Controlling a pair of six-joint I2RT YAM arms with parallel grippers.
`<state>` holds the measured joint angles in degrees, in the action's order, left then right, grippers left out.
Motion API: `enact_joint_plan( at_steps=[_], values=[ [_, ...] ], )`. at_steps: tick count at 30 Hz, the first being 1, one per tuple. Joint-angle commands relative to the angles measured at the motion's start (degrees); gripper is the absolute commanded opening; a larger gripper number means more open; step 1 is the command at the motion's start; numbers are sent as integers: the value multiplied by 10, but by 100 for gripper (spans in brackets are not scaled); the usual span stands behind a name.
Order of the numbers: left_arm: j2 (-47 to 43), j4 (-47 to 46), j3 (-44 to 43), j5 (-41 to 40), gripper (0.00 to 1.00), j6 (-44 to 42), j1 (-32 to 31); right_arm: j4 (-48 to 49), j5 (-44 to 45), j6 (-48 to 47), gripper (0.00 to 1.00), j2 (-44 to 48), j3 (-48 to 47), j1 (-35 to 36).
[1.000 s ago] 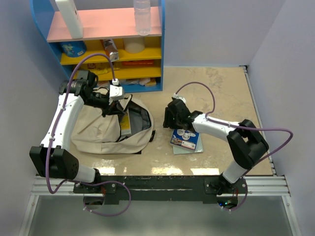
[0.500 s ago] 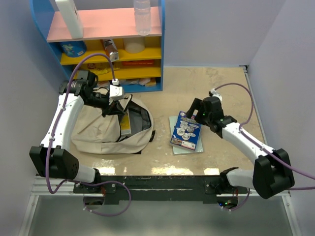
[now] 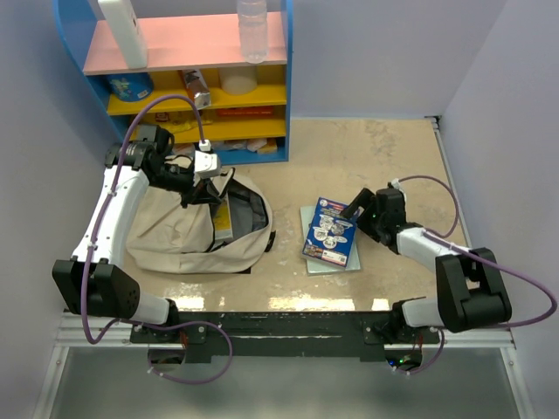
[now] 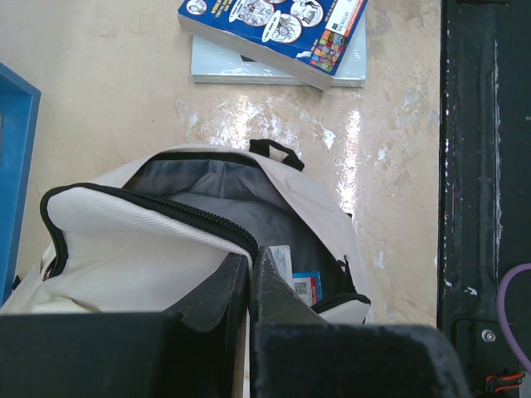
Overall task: Pack the student bag
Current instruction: Pick up the book from the center of the board.
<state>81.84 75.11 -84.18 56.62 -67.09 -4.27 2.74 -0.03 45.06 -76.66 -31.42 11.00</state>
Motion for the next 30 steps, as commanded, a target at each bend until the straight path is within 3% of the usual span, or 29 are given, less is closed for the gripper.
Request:
enact_joint_plan(
  at_steps=[1, 8, 11, 14, 17, 18, 21, 26, 30],
  values=[
    [-12, 3, -25, 34, 0, -1, -6, 129, -34, 67, 94, -27, 35, -5],
    [-13, 3, -25, 32, 0, 1, -6, 248, -41, 134, 89, -78, 66, -5],
    [-14, 3, -24, 29, 0, 2, -6, 272, -50, 155, 81, -107, 70, -5],
    [-15, 3, -23, 26, 0, 1, -6, 299, -48, 173, 67, -109, 89, -4],
    [-15, 2, -22, 25, 0, 0, -6, 295, -43, 173, 44, -97, 101, -5],
    [-15, 2, -22, 24, 0, 0, -6, 289, -39, 169, 32, -90, 101, -5],
    [-15, 2, -22, 25, 0, 0, -6, 246, -20, 156, 11, -48, 92, -5],
    [-19, 2, -19, 26, 0, -1, -6, 151, -1, 110, 4, 42, 30, -5],
    [-19, 2, -19, 29, 0, -3, -6, 149, -43, 105, 0, 72, -15, -3]
  ],
)
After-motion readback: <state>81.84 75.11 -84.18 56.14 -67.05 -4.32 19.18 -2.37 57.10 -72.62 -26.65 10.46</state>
